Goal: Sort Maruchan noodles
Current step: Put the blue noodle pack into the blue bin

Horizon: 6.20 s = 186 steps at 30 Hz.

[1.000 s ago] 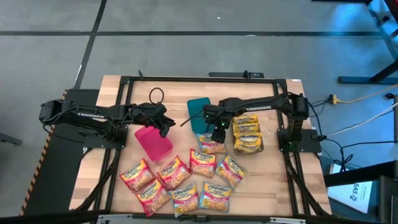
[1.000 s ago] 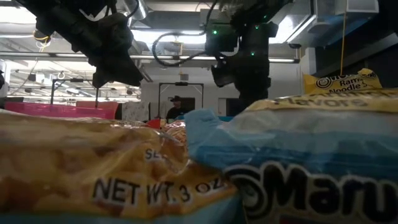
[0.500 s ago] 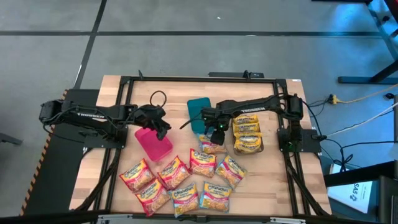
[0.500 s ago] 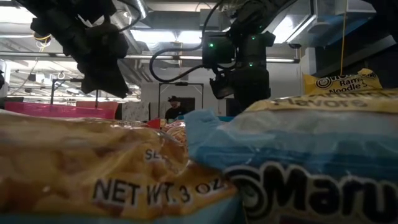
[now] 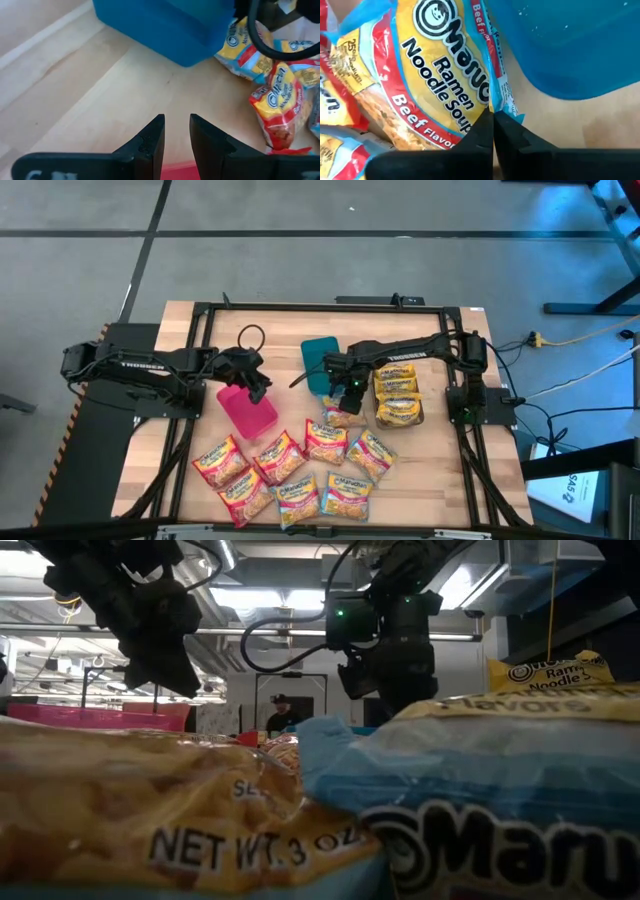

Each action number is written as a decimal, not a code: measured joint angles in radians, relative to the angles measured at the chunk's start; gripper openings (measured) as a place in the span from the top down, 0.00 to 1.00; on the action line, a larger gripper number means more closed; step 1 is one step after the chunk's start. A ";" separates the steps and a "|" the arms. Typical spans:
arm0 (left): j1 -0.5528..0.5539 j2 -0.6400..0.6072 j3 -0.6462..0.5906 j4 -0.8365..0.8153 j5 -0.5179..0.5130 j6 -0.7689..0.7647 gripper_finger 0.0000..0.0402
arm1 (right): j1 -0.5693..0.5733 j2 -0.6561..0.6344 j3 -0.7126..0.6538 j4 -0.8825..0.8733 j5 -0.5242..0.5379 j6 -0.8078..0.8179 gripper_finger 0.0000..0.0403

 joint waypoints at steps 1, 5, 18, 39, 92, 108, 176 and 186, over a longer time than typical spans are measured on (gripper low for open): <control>0.000 0.000 0.000 -0.001 -0.008 0.000 0.79 | 0.000 -0.001 0.008 -0.018 -0.004 0.001 0.98; 0.000 0.000 0.000 -0.001 -0.036 0.001 0.79 | 0.001 -0.003 0.076 -0.105 -0.002 -0.010 0.99; 0.000 0.000 0.000 -0.002 -0.061 0.000 0.79 | 0.016 -0.004 0.409 -0.393 0.055 -0.088 1.00; -0.002 0.001 0.000 -0.020 -0.067 -0.002 0.79 | -0.097 0.008 0.633 -0.276 0.338 -0.177 1.00; -0.001 0.001 0.000 -0.058 -0.071 -0.033 0.79 | -0.241 0.225 0.635 -0.098 0.148 -0.262 0.82; -0.001 0.001 0.000 -0.058 -0.089 -0.034 0.79 | -0.241 0.221 0.848 -0.513 0.243 -0.167 0.74; -0.005 0.000 0.000 -0.024 -0.056 -0.066 0.79 | -0.155 0.286 0.620 -0.287 0.215 -0.137 0.85; -0.037 0.000 0.000 -0.020 -0.066 -0.078 0.79 | -0.140 0.272 0.814 -0.384 0.248 -0.132 0.85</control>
